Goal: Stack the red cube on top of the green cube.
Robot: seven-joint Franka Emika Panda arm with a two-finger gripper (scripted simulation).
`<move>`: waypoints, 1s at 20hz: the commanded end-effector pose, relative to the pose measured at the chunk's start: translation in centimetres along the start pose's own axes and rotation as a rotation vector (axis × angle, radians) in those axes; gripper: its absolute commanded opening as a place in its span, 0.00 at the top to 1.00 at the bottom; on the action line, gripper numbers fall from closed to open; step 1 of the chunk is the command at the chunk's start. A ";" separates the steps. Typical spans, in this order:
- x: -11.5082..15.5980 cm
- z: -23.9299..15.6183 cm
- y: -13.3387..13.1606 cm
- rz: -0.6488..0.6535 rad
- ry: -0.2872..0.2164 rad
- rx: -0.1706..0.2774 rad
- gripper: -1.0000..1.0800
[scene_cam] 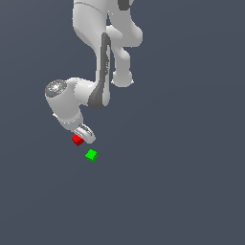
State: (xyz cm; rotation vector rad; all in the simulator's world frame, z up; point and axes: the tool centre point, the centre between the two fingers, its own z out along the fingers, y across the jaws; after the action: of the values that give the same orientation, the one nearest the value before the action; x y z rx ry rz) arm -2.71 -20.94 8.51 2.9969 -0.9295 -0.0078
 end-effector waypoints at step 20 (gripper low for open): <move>0.5 6.1 3.6 0.106 0.003 0.005 0.04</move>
State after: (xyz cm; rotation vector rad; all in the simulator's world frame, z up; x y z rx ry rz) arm -4.40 -24.20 2.99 2.9469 -1.0871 -0.0024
